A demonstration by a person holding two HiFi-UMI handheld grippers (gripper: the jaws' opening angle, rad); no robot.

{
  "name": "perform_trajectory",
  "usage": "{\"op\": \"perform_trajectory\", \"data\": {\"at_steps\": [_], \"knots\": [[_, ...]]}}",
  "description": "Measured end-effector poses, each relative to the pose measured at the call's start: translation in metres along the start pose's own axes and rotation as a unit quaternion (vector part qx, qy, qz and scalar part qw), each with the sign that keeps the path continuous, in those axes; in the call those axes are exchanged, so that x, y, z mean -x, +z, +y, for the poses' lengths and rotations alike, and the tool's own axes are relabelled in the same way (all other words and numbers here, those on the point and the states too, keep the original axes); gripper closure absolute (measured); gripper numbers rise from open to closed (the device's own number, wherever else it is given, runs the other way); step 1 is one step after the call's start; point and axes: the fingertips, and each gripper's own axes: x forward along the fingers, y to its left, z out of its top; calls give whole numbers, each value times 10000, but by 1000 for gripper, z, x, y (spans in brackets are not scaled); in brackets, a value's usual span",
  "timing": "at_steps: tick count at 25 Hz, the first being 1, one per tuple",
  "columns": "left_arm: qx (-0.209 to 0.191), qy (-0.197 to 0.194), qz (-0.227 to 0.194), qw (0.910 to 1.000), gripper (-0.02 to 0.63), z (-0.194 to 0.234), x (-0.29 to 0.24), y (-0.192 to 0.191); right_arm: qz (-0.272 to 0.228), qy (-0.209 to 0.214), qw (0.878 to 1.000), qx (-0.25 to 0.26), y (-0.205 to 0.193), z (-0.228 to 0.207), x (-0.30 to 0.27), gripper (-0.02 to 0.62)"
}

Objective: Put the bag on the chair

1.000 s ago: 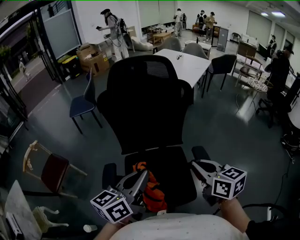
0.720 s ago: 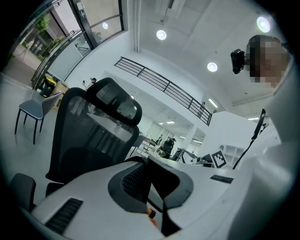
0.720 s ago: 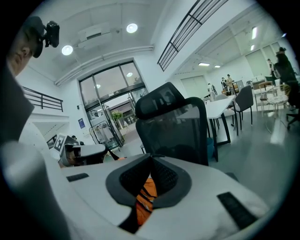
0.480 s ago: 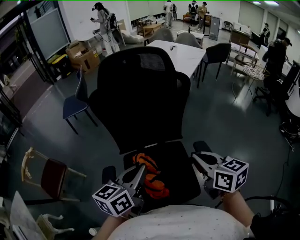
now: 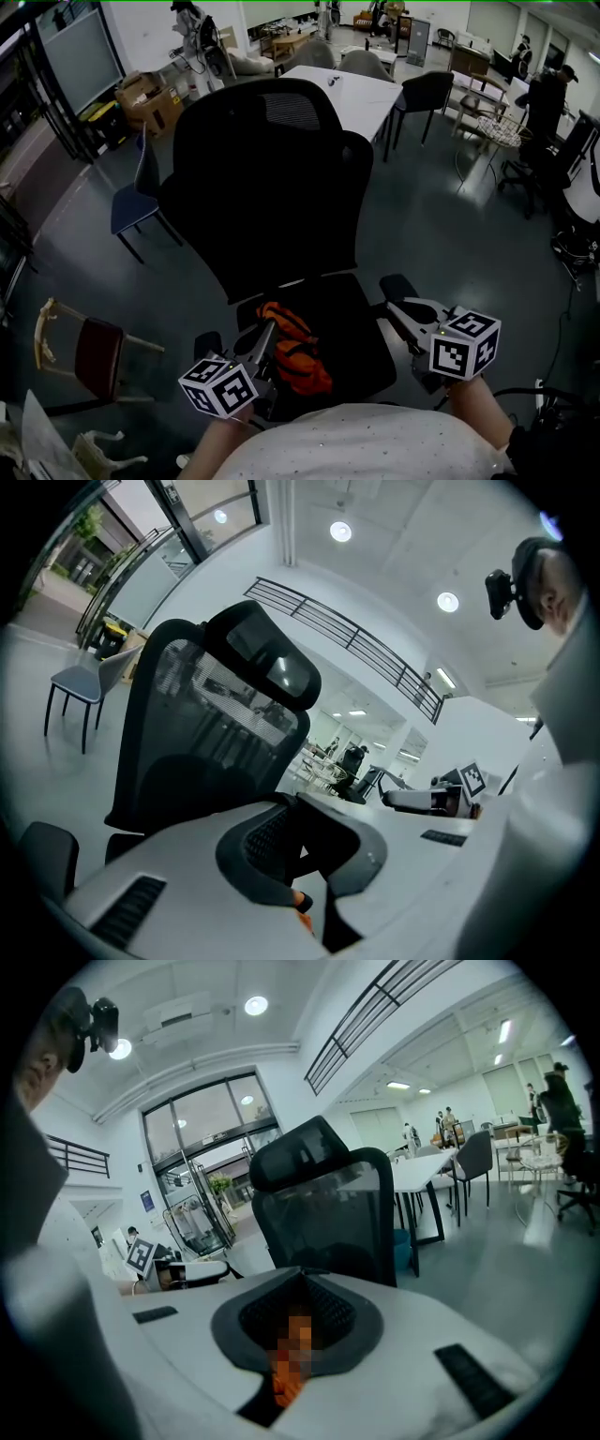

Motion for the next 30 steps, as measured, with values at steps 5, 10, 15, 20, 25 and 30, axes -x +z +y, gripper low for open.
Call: {"op": "perform_trajectory", "data": {"at_steps": [5, 10, 15, 20, 25, 30], "knots": [[144, 33, 49, 9999, 607, 9, -9, -10, 72, -124, 9999, -90, -6, -12, 8, 589], [290, 303, 66, 9991, 606, 22, -14, -19, 257, -135, 9994, -202, -17, -23, 10, 589], [458, 619, 87, 9970, 604, 28, -11, -37, 505, 126, 9985, -156, -28, -26, -3, 589], [632, 1220, -29, 9905, 604, 23, 4, -55, 756, 574, 9955, -75, -25, -36, -8, 589], [900, 1644, -255, 9819, 604, 18, 8, -65, 865, 1003, 9911, -100, -18, -43, -16, 589], [907, 1893, -273, 9773, 604, 11, -3, -71, 1049, 1338, 9854, -46, -23, -48, -20, 589]]}}
